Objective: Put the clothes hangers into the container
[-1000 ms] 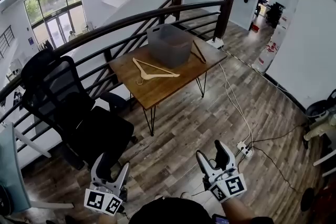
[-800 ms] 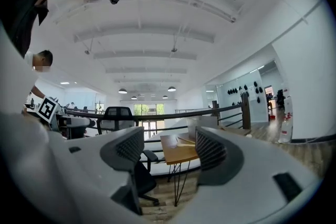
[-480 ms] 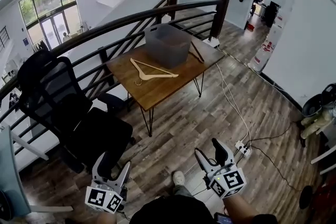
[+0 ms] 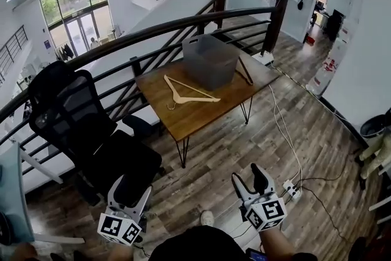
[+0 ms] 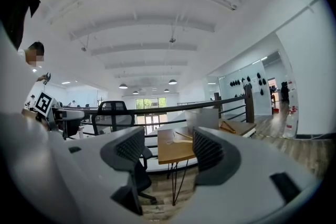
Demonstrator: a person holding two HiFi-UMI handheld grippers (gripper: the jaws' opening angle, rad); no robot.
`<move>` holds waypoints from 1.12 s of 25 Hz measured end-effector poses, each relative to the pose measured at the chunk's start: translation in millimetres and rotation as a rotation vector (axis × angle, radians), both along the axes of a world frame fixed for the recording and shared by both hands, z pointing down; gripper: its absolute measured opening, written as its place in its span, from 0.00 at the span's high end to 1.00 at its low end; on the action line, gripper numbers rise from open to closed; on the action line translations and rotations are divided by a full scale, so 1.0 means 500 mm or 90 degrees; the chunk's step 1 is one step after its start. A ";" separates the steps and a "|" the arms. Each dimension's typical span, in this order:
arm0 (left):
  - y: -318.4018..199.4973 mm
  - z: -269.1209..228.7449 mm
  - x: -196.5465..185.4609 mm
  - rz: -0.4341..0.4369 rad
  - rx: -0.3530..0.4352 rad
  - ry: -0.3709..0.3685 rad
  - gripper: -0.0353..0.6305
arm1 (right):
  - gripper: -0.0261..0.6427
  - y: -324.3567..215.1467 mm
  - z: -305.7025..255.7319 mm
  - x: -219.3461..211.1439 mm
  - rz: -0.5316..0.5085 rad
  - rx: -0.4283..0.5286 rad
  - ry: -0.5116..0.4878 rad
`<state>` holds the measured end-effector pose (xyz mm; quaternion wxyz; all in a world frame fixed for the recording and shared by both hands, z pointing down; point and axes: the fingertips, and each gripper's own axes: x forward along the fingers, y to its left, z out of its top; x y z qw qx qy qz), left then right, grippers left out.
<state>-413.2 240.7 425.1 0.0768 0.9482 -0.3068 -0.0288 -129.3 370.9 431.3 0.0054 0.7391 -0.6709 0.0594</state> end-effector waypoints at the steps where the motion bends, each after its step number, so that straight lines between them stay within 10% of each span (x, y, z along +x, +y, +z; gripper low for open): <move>1: -0.011 -0.004 0.016 -0.001 0.003 -0.003 0.44 | 0.54 -0.011 0.000 0.019 -0.001 0.003 -0.003; 14: -0.104 -0.035 0.241 -0.034 0.032 -0.016 0.44 | 0.56 -0.111 0.022 0.262 -0.023 0.008 -0.032; 28: -0.171 -0.001 0.335 -0.030 0.007 -0.042 0.44 | 0.59 -0.183 0.069 0.343 -0.037 -0.020 -0.061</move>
